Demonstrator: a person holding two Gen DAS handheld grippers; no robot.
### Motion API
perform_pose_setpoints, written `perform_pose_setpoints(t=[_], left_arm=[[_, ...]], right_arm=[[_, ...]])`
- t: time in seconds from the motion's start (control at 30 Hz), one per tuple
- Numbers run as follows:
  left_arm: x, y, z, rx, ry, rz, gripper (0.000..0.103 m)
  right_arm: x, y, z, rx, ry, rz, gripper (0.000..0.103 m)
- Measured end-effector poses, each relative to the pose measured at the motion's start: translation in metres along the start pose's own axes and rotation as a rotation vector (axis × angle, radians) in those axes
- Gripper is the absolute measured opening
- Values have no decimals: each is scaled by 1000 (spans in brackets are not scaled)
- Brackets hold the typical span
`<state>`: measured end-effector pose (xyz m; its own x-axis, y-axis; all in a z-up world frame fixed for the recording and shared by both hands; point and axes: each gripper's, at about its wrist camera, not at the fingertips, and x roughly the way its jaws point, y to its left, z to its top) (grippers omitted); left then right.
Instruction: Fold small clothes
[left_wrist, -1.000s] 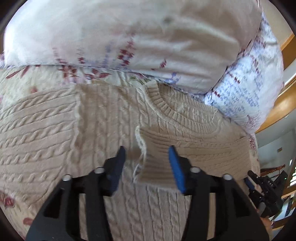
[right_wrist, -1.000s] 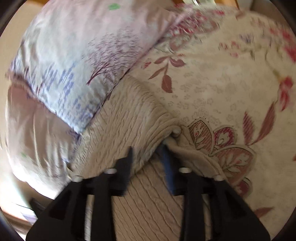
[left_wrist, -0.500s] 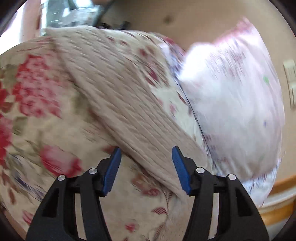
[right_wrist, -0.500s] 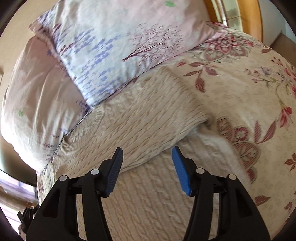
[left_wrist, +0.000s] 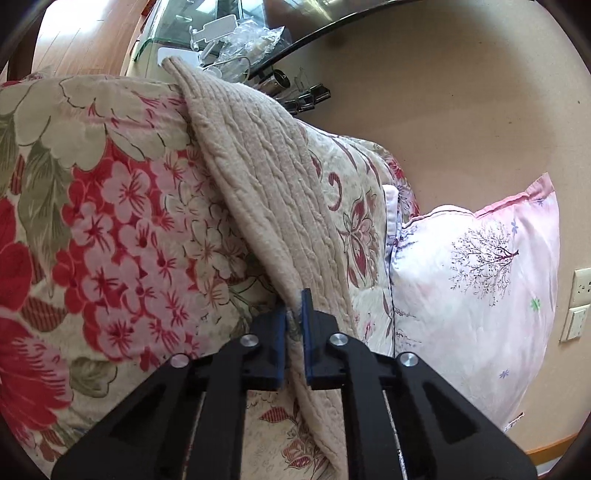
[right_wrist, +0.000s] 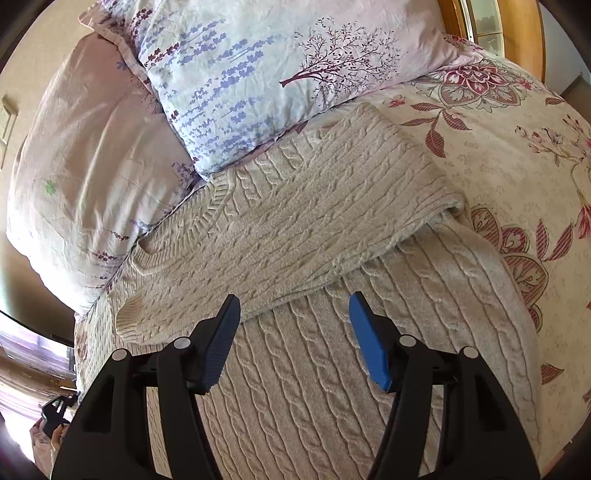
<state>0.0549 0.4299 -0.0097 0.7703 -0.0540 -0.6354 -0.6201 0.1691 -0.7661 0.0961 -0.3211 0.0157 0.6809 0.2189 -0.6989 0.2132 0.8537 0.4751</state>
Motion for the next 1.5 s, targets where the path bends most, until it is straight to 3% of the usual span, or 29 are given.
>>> perform_pose_setpoints(t=[0.13,0.23,0.37,0.47,0.6,0.7,0.8,0.87,0.97,1.13,1.17,1.27,1.3,1.4,1.5], left_arm=[[-7,-32,-15,70,7,-124,6],[-11,-76,-44,156,60,-272,6],[-6,-139,-109,291,180,-457,6],[13,-172,-174,378,288,-536,6],[50,-175,-256,477,409,-481,7],[88,-152,-304,511,516,-339,7],[114,-125,-326,498,605,-215,11],[117,-118,-322,451,620,-223,13],[107,-121,-301,399,581,-240,31],[102,-119,-266,294,483,-235,33],[103,-116,-258,266,465,-237,33],[109,-117,-250,201,449,-265,7],[110,-122,-251,202,451,-284,7],[109,-155,-266,297,466,-360,7],[103,-199,-313,508,532,-450,7]], right_arm=[[-3,-6,1,9,-3,-4,64],[-5,-10,3,18,-3,-5,64],[-8,-12,5,15,-7,2,64],[-10,-16,4,18,-9,6,64],[-13,-28,3,39,-10,2,64],[-15,-39,1,62,-9,-4,64],[-19,-46,0,71,-13,-11,64],[-20,-49,0,78,-14,-15,64],[-19,-53,1,86,-11,-20,64],[-19,-51,0,71,-8,-18,64],[-19,-51,0,66,-8,-17,64],[-20,-48,1,49,-14,-8,64],[-21,-47,2,44,-16,-4,64],[-22,-46,4,30,-17,16,64],[-22,-44,8,25,-20,46,64]])
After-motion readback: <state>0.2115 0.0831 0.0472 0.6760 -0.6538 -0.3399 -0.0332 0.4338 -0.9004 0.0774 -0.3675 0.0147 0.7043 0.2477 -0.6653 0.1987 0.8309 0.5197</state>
